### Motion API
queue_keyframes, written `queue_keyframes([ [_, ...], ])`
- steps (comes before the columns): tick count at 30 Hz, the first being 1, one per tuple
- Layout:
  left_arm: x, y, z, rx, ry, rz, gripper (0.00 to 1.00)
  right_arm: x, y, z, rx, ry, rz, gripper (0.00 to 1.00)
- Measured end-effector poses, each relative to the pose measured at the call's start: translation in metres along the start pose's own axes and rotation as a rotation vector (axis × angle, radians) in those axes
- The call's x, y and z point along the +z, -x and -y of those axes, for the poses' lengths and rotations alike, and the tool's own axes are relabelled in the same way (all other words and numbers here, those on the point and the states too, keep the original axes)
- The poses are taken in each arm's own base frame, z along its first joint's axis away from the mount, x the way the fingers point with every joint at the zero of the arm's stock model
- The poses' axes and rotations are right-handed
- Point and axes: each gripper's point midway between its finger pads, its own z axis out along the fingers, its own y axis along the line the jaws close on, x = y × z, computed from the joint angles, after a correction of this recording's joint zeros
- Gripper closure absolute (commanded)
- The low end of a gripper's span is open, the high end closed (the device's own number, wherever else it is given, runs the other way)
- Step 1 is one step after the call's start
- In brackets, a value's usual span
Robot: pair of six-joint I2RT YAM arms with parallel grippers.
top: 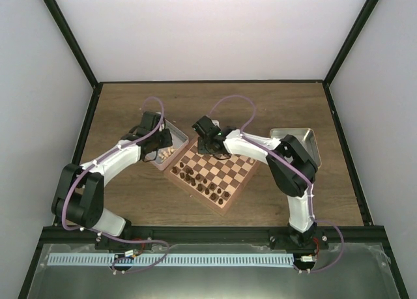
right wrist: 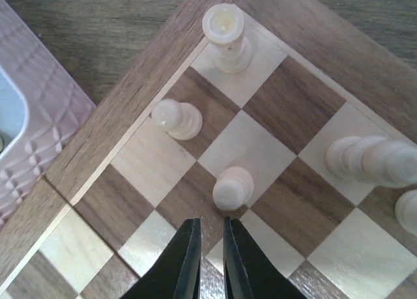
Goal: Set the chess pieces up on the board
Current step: Adjust the chess piece on the chessboard.
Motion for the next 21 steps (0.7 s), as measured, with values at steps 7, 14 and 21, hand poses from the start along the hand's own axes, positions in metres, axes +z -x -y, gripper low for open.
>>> queue_keyframes([
  [7,-0.003,0.005,0.003,-0.021,-0.013,0.019,0.62,0.012,-0.001,0.005,-0.006,-0.048,-0.01,0.91],
  [14,-0.003,0.005,0.002,-0.028,-0.013,0.022,0.62,0.015,0.001,0.009,-0.004,-0.062,-0.012,0.91],
  [21,-0.002,0.003,0.001,-0.029,-0.01,0.017,0.62,0.017,0.006,0.008,-0.004,-0.06,-0.012,0.91],
])
